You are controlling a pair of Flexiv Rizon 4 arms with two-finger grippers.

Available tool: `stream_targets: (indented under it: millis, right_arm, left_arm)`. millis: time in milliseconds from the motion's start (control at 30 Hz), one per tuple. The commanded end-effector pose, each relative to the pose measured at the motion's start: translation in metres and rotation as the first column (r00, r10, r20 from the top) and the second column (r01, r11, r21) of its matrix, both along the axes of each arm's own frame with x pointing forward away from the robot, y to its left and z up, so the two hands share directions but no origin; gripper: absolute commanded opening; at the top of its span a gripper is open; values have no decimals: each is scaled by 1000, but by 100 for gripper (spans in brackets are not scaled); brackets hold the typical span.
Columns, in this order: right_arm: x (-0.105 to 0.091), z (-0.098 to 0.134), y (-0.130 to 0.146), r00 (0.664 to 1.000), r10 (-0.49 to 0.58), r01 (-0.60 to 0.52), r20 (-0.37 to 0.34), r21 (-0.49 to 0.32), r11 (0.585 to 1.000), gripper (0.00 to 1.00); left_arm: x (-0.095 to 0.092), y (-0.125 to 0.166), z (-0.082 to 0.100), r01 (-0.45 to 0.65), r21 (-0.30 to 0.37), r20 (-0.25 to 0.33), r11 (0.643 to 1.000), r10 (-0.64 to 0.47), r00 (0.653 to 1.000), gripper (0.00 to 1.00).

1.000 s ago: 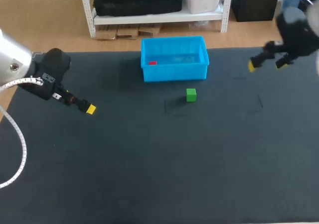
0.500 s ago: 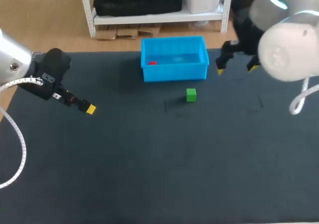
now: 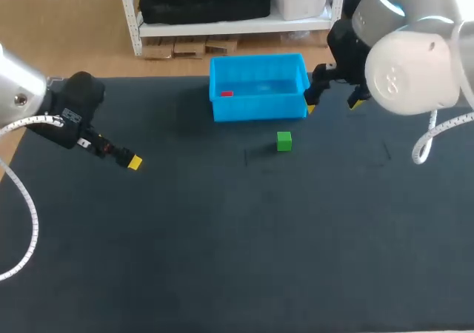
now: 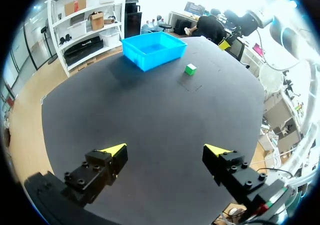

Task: Use the left arm to pick the red cube and place it into the blue plastic box first, then use the right arm to grasp the green cube and put it into the same blue plastic box after the first action is fully finished.

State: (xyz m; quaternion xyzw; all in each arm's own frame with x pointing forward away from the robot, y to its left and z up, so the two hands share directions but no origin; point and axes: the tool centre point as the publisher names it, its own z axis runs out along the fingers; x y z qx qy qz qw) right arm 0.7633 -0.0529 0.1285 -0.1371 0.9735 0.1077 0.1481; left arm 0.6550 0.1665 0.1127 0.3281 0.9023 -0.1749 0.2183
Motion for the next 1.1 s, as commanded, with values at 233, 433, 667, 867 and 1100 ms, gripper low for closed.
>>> stream_targets:
  millis: [233,433,667,867,1100]
  right_arm:
    - [3,-2,4,999,-17,15,-43,-37,999,100]
    - [10,-12,23,994,-85,80,-69,-74,994,100]
    - [14,-22,42,985,-151,138,-88,-140,981,100]
    - [19,-31,51,979,-174,157,-101,-159,975,100]
    - [28,-39,55,980,-173,155,-102,-162,975,100]
  left_arm:
    - [0,0,-1,2,-4,2,1000,-2,1000,100]
    - [0,0,-1,2,-4,2,1000,-2,1000,100]
    - [0,0,-1,2,-4,2,1000,-2,1000,100]
    - [0,0,-1,2,-4,2,1000,-2,1000,100]
    - [0,0,-1,2,-4,2,1000,-2,1000,100]
